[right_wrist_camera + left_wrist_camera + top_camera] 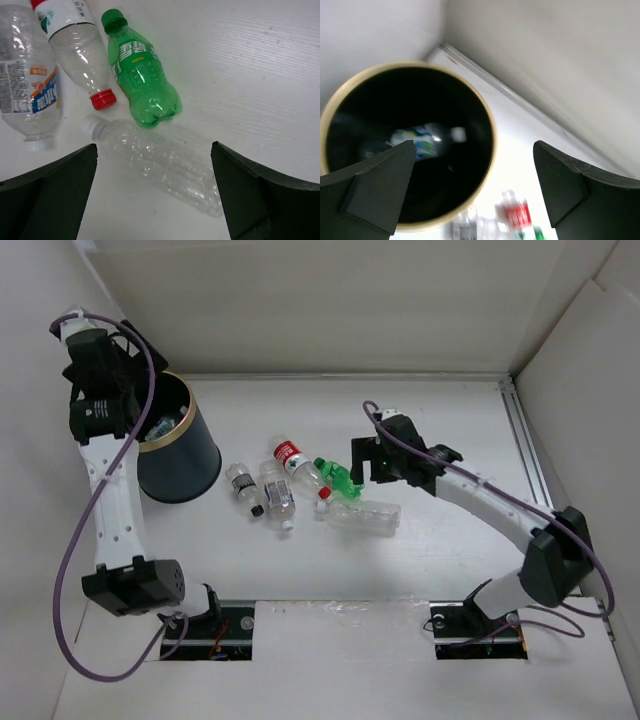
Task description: Put the plastic bottles in the bin
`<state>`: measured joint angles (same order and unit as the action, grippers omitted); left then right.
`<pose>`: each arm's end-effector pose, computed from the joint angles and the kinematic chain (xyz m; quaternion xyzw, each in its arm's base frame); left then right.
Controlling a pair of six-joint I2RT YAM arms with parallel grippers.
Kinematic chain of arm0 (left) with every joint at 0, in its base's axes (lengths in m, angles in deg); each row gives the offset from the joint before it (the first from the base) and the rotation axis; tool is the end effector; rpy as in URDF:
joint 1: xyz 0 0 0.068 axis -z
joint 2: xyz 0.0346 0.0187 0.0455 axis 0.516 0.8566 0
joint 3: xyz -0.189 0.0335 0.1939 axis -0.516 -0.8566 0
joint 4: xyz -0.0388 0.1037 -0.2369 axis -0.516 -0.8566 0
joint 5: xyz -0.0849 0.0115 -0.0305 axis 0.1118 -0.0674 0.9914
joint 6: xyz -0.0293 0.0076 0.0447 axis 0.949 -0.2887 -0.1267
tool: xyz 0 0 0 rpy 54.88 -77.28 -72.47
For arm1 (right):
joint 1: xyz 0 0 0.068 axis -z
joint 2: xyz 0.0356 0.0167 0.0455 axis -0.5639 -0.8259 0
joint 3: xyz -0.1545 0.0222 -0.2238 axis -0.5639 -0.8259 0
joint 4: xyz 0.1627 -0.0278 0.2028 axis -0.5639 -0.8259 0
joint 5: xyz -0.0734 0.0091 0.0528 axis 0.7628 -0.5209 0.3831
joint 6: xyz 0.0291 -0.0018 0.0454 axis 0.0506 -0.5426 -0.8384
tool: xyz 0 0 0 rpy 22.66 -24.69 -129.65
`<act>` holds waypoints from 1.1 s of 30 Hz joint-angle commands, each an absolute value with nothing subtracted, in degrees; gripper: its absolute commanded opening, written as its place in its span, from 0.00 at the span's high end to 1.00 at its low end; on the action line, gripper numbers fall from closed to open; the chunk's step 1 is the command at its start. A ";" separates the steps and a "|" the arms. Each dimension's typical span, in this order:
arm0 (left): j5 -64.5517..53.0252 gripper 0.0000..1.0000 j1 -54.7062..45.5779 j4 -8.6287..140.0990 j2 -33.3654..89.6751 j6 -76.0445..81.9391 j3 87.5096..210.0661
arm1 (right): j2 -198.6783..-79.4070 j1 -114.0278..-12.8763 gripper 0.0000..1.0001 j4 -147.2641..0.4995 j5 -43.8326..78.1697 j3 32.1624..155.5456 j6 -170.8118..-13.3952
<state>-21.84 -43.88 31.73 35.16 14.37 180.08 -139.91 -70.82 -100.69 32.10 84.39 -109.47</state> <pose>0.2911 0.0711 0.4986 -0.2778 0.7184 -0.0041 0.6377 0.2553 0.1832 0.2906 -0.0736 0.9150 0.1478 0.3683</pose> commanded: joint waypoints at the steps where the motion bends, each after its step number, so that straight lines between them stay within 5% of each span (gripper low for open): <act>1: -1.00 0.00 -43.98 35.23 29.22 11.49 173.49 | -148.12 -70.89 0.02 -99.86 28.24 89.40 -103.05; 8: 26.72 0.00 -43.98 45.87 26.40 14.56 161.44 | -157.18 -70.36 0.02 -100.22 24.55 94.68 -95.84; 20: 25.44 0.00 -38.09 45.79 26.66 12.11 159.49 | -168.17 -69.83 0.02 -98.09 21.30 99.69 -88.81; 24: 24.91 0.00 -38.09 45.79 26.66 12.11 159.50 | -170.81 -68.60 0.09 -98.10 18.58 100.31 -87.93; 28: 24.38 0.00 -38.09 45.79 27.19 12.11 158.98 | -171.43 -67.28 0.31 -95.47 15.50 98.46 -88.45; 30: 24.91 0.00 -38.09 45.79 27.19 12.11 158.97 | -171.43 -65.80 0.55 -95.46 14.79 98.46 -89.32; 32: 26.49 0.00 -37.49 47.80 28.33 13.51 158.19 | -170.29 -64.74 0.91 -94.77 14.79 97.07 -90.91; 33: 25.88 0.00 -36.44 47.81 28.86 13.52 158.18 | -169.59 -64.13 0.96 -94.76 15.57 97.06 -91.78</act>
